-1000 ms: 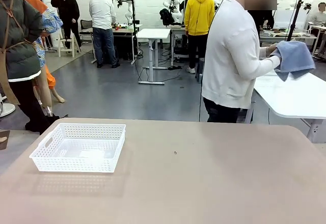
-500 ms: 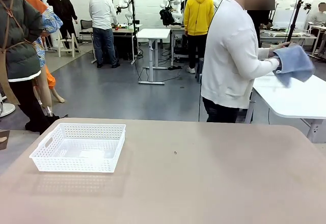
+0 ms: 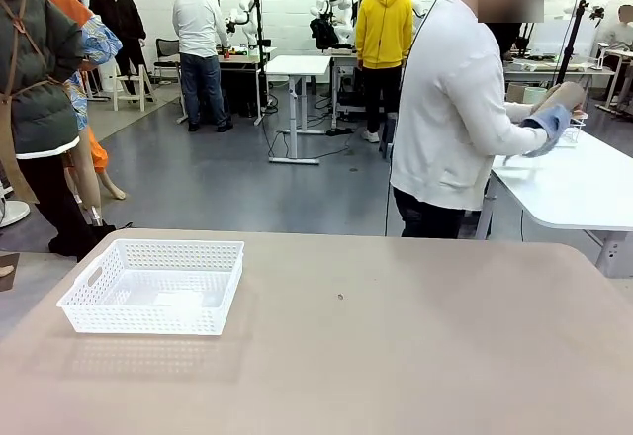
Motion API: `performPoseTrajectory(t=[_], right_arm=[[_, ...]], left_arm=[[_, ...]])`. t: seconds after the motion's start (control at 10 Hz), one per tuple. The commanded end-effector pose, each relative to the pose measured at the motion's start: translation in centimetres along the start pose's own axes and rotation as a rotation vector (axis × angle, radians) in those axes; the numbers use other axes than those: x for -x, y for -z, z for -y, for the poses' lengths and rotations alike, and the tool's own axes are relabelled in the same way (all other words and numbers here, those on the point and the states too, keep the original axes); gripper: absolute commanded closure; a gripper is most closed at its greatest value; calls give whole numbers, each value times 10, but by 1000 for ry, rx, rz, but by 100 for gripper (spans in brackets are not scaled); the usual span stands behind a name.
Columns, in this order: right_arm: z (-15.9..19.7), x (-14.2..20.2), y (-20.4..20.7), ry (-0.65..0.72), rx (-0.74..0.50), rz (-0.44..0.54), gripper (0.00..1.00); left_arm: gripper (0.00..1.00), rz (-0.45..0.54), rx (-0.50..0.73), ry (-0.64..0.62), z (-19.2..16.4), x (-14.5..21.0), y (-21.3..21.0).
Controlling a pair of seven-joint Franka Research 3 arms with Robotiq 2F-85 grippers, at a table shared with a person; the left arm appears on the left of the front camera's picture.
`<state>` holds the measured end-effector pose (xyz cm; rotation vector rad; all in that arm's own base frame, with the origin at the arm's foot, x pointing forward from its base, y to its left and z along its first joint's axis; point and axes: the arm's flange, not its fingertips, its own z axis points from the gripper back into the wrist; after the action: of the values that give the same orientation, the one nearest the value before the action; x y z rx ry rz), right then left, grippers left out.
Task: Clean and organize the cups into the basket.
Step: Pick up the Organizing basket and move it to the center of the table, then pick up the Reusable plastic cup from the right side of the table and place it inside the Organizing basket.
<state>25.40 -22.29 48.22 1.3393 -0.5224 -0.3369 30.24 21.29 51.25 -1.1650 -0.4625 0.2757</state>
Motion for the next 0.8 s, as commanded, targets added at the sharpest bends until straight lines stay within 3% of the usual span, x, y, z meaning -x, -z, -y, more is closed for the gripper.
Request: performPoseTrajectory(t=[0.0,0.7], right_arm=[[-1,0,0,-2,-6,-3,0],[-1,0,0,-2,-6,-3,0]], left_arm=[[0,-5,11,-1,1,-1,0],[0,-5,11,-1,1,-1,0]])
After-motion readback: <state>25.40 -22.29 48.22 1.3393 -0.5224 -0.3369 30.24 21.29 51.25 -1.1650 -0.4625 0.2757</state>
